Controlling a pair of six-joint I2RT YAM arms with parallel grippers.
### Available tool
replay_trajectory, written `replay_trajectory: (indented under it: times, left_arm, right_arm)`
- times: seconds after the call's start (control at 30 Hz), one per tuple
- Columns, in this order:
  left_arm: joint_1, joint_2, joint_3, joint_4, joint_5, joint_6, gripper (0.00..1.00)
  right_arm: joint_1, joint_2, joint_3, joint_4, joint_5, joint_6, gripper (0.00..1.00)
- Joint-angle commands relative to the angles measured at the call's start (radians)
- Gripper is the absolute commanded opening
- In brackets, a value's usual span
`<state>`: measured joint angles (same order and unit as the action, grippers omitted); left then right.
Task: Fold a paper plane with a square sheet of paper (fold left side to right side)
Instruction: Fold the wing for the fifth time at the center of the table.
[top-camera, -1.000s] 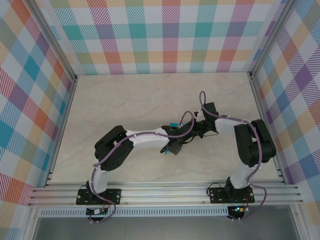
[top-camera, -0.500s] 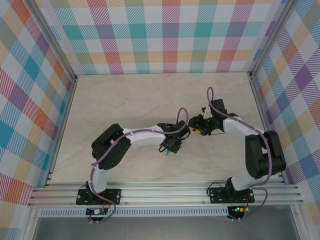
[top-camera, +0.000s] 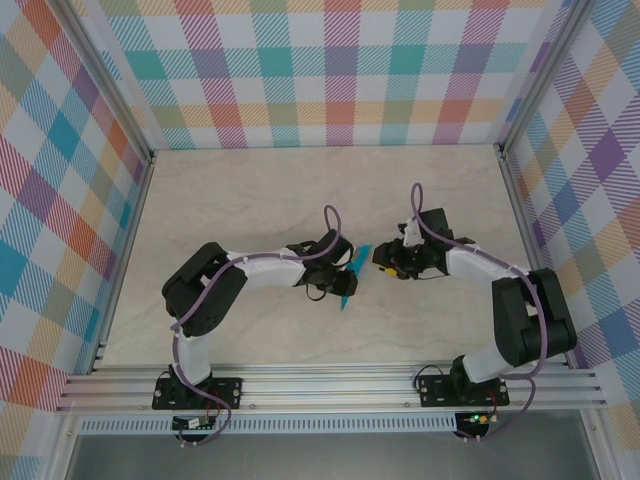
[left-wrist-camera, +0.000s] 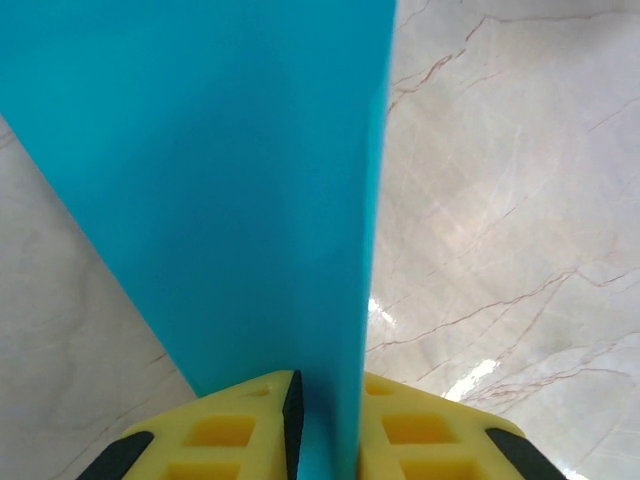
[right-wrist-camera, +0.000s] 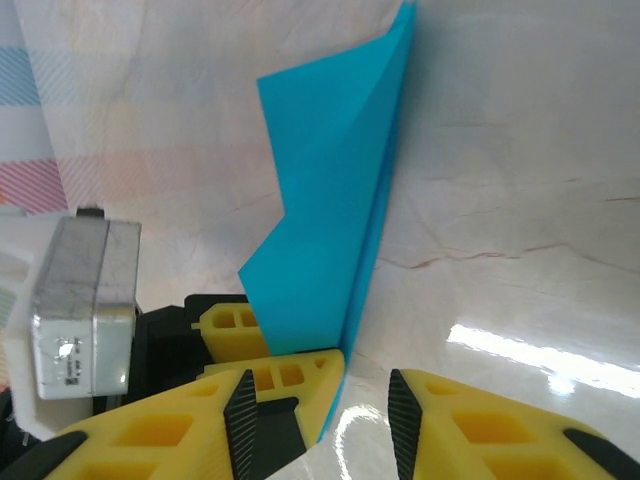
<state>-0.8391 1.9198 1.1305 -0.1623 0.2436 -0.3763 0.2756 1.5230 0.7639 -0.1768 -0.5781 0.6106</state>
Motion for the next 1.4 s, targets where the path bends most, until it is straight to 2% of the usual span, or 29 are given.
replay_trajectory:
  times: [0.0,0.33,0.87,1.07,1.37]
  left_arm:
    - [0.014,-0.006,-0.045,0.064,0.07,-0.049,0.19]
    - [0.021,0.003,-0.068,0.083,0.077,-0.061,0.18]
    - [0.022,0.018,-0.057,0.076,0.1,-0.051,0.18]
    - [0.024,0.012,-0.052,0.071,0.112,-0.047,0.23]
    - [0.041,-0.039,-0.039,0.059,0.148,-0.055,0.31]
  right_arm:
    - [0.028,0.047,-0.027,0.133,-0.052,0.066,0.38]
    - [0.076,0.174,0.024,0.175,-0.034,0.109,0.33]
    - [0.076,0.272,0.101,0.14,0.005,0.101,0.37]
    - [0.08,0.317,0.135,0.054,0.048,0.088,0.36]
    - [0.08,0.331,0.139,0.022,0.065,0.073,0.35]
